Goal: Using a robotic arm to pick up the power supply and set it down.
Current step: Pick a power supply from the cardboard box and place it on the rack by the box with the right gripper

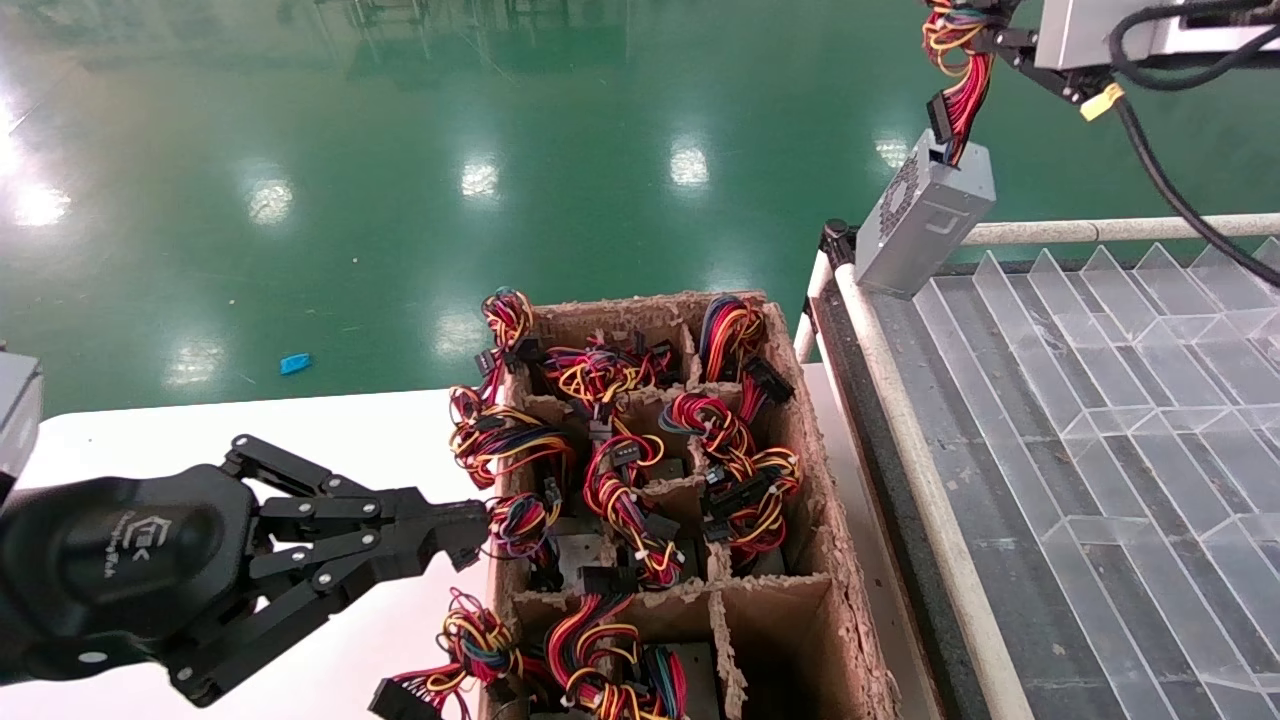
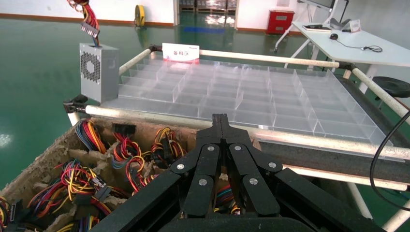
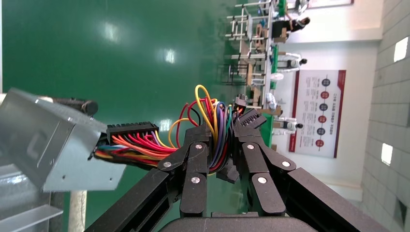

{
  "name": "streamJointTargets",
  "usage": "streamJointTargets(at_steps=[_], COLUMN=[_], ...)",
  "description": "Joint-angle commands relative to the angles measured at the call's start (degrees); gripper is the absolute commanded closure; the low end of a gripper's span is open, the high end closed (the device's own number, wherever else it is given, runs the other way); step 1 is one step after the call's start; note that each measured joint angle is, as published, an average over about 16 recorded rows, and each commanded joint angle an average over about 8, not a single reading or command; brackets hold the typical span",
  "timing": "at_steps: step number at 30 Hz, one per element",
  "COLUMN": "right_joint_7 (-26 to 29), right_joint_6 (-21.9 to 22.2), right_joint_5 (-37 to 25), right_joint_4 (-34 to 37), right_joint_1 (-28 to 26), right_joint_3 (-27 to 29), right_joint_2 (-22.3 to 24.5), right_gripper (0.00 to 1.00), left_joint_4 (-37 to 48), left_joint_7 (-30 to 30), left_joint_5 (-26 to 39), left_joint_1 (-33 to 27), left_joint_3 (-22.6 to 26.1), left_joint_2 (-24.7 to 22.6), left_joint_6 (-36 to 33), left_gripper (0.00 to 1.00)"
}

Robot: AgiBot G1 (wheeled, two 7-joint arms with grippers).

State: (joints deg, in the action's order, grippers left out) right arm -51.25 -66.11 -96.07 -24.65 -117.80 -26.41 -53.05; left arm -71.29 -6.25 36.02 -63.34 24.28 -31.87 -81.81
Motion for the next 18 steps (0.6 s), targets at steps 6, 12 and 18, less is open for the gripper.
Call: streamJointTargets(at_steps=[6,12,18], right_joint_7=[-5.4,-9.0,-11.9], right_joint_6=[2.6,4.4,5.8], right_joint_5=[-0.6,-0.6,-0.6], right_joint_4=[6.3,10.8,14.6], right_joint_1=[-1.1,-1.9,-2.4], right_joint_3=[-0.2,-0.1,0.0], right_joint_2=[-1.6,-2.6,-3.4], right_gripper=[1.0,1.0,1.0], left_joint_4=[0.0,0.0,0.0], left_joint_7=[0.0,0.0,0.0], left_joint_5=[0.0,0.0,0.0], left_joint_1=[0.0,0.0,0.0], left_joint_3=[0.0,0.0,0.0], left_joint_2=[0.0,0.0,0.0], left_joint_6=[0.0,0.0,0.0], left_gripper=[1.0,1.0,1.0])
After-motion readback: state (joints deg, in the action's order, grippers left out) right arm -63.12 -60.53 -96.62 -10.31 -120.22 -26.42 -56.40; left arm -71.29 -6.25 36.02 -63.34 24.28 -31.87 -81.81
